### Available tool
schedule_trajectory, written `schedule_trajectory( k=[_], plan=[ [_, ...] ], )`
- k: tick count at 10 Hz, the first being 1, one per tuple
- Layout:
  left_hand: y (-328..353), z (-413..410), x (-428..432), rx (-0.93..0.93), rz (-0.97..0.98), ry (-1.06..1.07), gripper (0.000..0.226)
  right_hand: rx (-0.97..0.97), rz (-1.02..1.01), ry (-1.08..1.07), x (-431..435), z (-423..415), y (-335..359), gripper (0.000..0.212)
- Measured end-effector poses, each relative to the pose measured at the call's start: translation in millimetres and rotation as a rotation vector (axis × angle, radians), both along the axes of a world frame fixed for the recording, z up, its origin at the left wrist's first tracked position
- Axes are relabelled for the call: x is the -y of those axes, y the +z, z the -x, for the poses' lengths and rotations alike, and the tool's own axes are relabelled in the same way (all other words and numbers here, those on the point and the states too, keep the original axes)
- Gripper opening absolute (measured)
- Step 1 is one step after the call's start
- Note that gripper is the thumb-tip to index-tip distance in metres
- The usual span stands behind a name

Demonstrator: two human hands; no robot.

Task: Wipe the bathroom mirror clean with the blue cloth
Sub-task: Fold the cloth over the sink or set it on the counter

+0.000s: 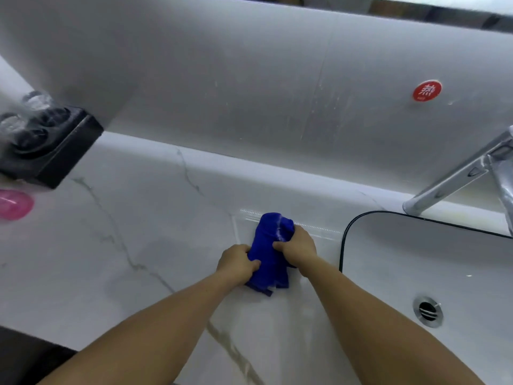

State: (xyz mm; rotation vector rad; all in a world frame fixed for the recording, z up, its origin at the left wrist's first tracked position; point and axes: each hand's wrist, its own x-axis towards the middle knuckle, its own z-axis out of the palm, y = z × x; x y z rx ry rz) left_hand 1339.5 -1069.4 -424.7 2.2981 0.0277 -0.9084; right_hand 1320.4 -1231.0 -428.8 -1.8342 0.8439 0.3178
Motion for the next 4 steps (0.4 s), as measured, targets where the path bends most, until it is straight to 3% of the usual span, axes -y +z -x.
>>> schedule_trajectory(
  k=[2, 3, 4],
  plan=[
    [0.5, 3.8, -0.7, 0.234, -0.335, -0.315, 0.031, -0.049, 0.28, 0.084, -12.4, 1.3, -2.4, 0.06],
    [6.3, 9.6, -3.9, 0.298, -0.429, -0.55, 0.033, -0.092, 0.506, 0.182, -20.9, 12.8, 7.5, 0.074],
    [32.9, 3.8, -16.5, 0.434, -0.482, -0.685, 0.038, -0.085, 0.587, 0.218, -31.0, 22.0, 27.4, 0.077]
  ],
)
